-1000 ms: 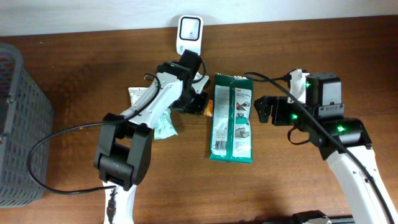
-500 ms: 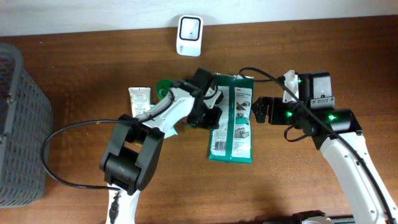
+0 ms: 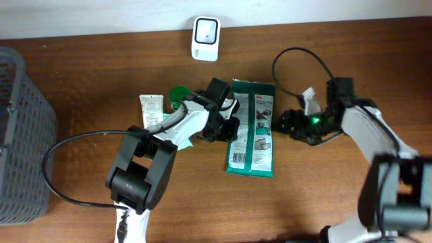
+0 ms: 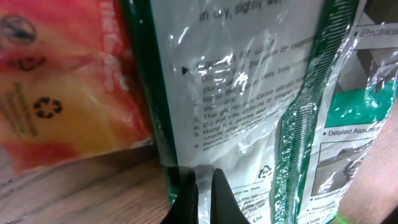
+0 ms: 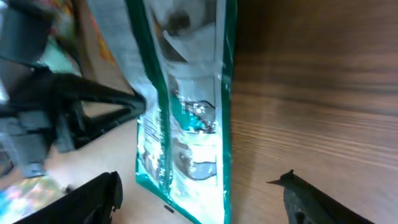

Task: Scan the item barcode
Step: 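Grasp the glove packet with the right gripper and lift it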

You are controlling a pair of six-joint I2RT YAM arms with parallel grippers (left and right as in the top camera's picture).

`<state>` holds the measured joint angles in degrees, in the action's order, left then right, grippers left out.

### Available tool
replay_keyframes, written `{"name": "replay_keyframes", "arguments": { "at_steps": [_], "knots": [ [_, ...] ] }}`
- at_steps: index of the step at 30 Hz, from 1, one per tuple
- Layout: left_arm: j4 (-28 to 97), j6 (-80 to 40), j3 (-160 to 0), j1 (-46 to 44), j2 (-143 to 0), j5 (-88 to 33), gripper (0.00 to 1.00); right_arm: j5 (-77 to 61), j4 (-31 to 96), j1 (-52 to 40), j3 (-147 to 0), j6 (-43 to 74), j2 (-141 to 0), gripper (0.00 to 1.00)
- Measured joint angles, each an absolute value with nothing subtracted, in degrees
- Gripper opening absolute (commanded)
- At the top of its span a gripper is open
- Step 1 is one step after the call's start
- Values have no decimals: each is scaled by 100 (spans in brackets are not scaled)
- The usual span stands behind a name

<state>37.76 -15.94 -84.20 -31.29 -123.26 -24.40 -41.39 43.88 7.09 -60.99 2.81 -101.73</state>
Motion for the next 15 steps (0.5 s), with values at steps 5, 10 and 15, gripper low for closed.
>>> {"name": "replay_keyframes", "arguments": {
  "at_steps": [5, 10, 15],
  "knots": [
    [3776, -1599, -8420, -3129, -12326, -2438, 0, -4672, 4117, 709, -6097, -69, -10949, 80],
    [3778, -1612, -8420, -3129, -12324, -2423, 0, -5133, 3334, 709, -5957, -84, -11065, 73],
    [3778, -1612, -8420, -3129, -12322, -2421, 0, -5354, 2609, 401, -5765, 576, -11133, 64]
  ]
}}
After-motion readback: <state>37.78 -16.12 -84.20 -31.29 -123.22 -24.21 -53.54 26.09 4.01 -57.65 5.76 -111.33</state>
